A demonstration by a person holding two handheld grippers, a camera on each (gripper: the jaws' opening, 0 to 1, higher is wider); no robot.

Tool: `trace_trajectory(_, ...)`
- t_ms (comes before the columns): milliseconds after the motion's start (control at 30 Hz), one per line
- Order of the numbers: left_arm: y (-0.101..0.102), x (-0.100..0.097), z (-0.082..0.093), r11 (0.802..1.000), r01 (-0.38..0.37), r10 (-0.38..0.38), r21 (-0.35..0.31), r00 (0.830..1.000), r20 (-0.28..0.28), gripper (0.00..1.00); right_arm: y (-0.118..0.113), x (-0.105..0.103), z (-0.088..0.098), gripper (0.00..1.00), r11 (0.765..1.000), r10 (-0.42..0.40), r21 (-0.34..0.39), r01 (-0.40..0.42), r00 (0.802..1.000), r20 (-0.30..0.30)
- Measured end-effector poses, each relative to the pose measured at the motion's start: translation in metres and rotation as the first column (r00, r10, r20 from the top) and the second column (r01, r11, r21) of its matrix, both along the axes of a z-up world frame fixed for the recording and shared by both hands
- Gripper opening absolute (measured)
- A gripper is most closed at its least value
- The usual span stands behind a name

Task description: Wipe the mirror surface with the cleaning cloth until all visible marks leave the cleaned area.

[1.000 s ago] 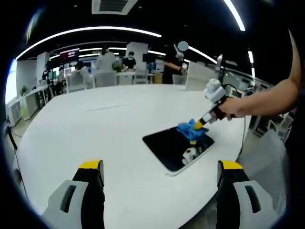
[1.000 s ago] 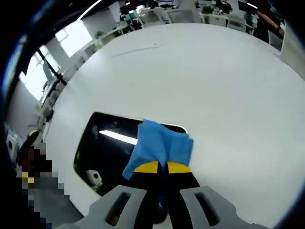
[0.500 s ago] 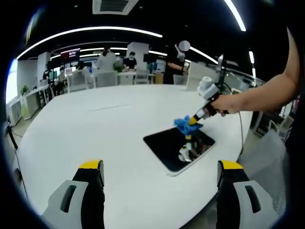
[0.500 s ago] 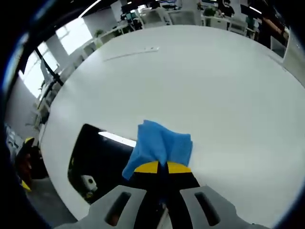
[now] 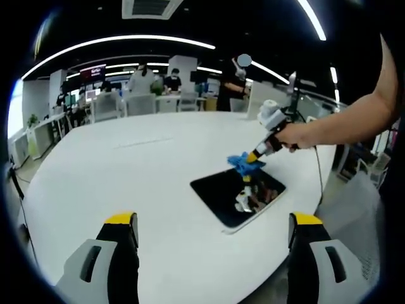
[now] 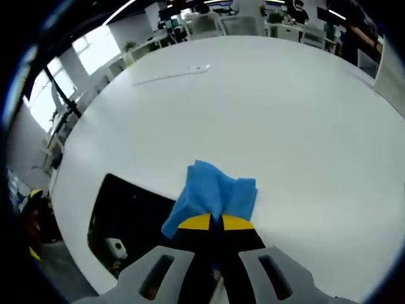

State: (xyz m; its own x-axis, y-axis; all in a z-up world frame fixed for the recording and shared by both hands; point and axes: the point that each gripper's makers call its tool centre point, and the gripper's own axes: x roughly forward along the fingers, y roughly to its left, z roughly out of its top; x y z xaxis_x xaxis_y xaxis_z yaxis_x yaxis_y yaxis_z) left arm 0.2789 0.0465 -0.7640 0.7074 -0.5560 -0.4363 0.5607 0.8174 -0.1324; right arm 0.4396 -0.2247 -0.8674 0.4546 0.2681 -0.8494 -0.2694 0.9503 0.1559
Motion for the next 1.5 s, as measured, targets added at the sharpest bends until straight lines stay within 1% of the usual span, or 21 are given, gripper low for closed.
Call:
trace_trajectory(167,0.0,0.0,0.0,1.0,-0.002,0.002,0.002,1.0,0.002,0.99,-0.001,0.003,0.0,0.0,1.0,0.01,-0.003,-0.01,1.0,0.011)
trace_trajectory(200,0.0,0.0,0.0,1.0,-0.002,0.002,0.002,1.0,0.003,0.99,-0.002,0.004,0.001,0.0,1.0,0.015,-0.005,-0.015,1.0,0.023)
trace_trajectory(300,0.0,0.0,0.0,1.0,-0.003,0.003,0.0,1.0,0.002,0.99,-0.006,0.004,0.008,0.0,1.0,0.02,-0.004,-0.02,0.999,0.03)
trace_trajectory(433,-0.001,-0.001,0.001,1.0,0.0,0.0,0.001,1.0,0.001,0.99,-0.023,0.005,0.018,0.0,1.0,0.019,-0.015,-0.019,0.999,0.044)
trace_trajectory(567,-0.001,-0.001,0.0,1.0,0.003,-0.003,0.001,1.0,-0.002,0.99,-0.046,0.004,0.024,0.0,0.999,0.006,-0.035,-0.005,0.998,0.055)
trace_trajectory(767,-0.001,-0.001,-0.001,1.0,0.004,-0.004,0.002,1.0,-0.006,0.99,-0.08,-0.001,0.027,0.0,0.998,-0.018,-0.063,0.022,0.998,0.057)
trace_trajectory(833,-0.002,-0.001,-0.001,1.0,0.004,-0.004,0.002,1.0,-0.006,0.99,-0.088,-0.003,0.027,0.0,0.997,-0.024,-0.067,0.028,0.998,0.054)
trace_trajectory(967,-0.003,-0.001,-0.002,1.0,0.01,-0.009,0.007,1.0,-0.009,0.99,-0.1,-0.005,0.024,0.0,0.996,-0.034,-0.074,0.038,0.998,0.05)
trace_trajectory(1067,-0.003,-0.001,-0.005,1.0,0.012,-0.012,0.011,1.0,-0.012,0.99,-0.104,-0.008,0.017,0.0,0.997,-0.027,-0.075,0.03,0.999,0.039)
trace_trajectory(1233,-0.001,-0.001,-0.006,1.0,0.012,-0.011,0.016,1.0,-0.015,0.99,-0.102,-0.011,0.007,0.0,0.998,-0.029,-0.058,0.031,0.999,0.041)
trace_trajectory(1400,-0.001,-0.001,-0.008,1.0,0.011,-0.01,0.02,1.0,-0.018,0.99,-0.1,-0.013,-0.005,0.0,0.998,-0.032,-0.05,0.034,0.999,0.029)
trace_trajectory(1500,-0.001,-0.001,-0.007,1.0,0.009,-0.009,0.017,1.0,-0.019,0.99,-0.098,-0.016,-0.01,0.0,0.998,-0.03,-0.055,0.031,0.999,0.028)
